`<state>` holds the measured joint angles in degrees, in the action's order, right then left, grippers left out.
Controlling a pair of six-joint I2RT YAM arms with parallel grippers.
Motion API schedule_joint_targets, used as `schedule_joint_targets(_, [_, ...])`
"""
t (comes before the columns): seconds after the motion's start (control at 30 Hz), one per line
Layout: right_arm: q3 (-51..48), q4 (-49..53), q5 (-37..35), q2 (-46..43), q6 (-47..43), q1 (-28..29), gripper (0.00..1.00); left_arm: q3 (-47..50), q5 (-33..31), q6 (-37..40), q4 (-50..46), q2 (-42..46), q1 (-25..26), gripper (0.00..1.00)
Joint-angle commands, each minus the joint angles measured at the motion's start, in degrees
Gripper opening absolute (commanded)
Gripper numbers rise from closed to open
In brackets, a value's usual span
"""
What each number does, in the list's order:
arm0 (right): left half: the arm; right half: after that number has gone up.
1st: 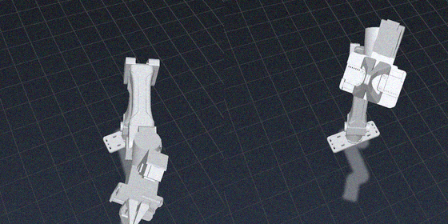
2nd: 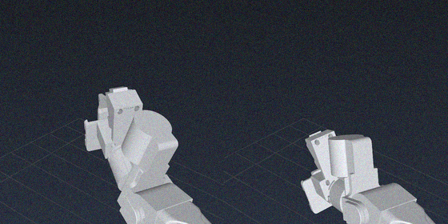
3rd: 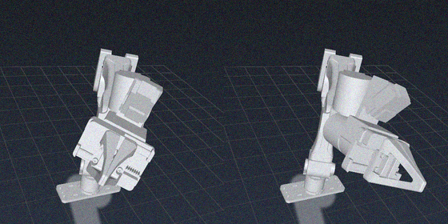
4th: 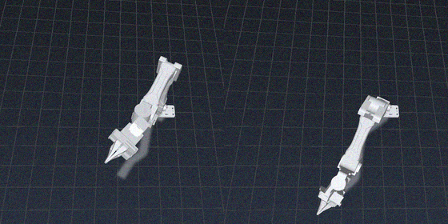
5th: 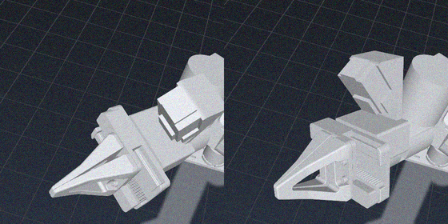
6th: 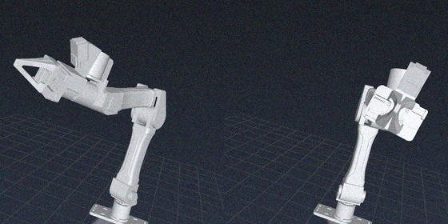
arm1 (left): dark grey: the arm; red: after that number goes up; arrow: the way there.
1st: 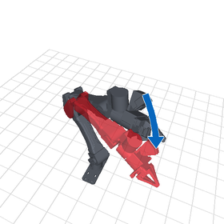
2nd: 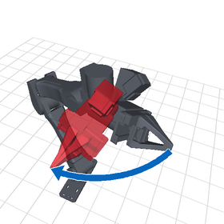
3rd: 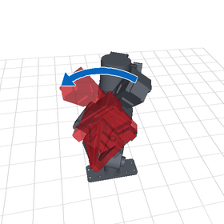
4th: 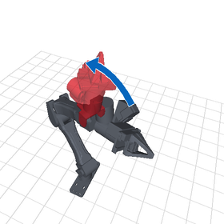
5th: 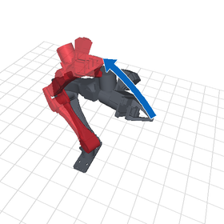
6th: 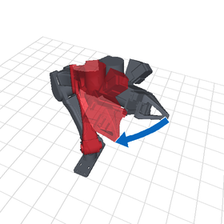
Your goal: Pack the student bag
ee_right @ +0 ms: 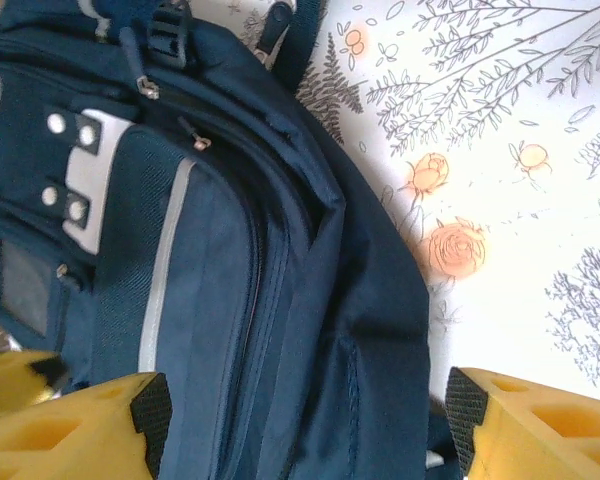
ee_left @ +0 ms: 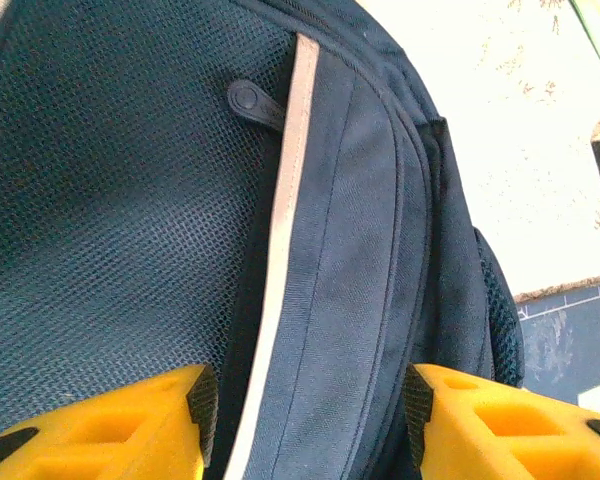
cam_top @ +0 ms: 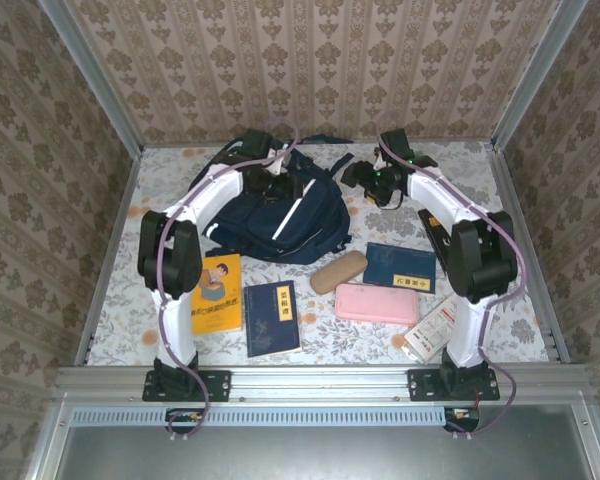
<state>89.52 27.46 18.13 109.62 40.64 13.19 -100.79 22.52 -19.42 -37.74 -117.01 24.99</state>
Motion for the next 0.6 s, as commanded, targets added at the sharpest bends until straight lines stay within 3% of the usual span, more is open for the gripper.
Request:
schedule_joint_targets(0.0, [-7.1,-2.7,1.2,-4.5,0.3,-0.1,0.75,-0.5,3.1,1.6,-1.0,-2.8,-0.8,0.54])
schedule_joint_targets(0.37, [-19.3,-6.6,3.7,-14.2,0.3,-0.3,0.75,-1.9,7.1,-0.7,1.5,-7.4,-0.7,0.54])
schedule_joint_targets(0.57, [-23.0,-9.5,6.7,-15.8,-0.1,-0.3,0.71,-1.4,11.5,-3.8,5.6,-8.3,-0.7,0.48])
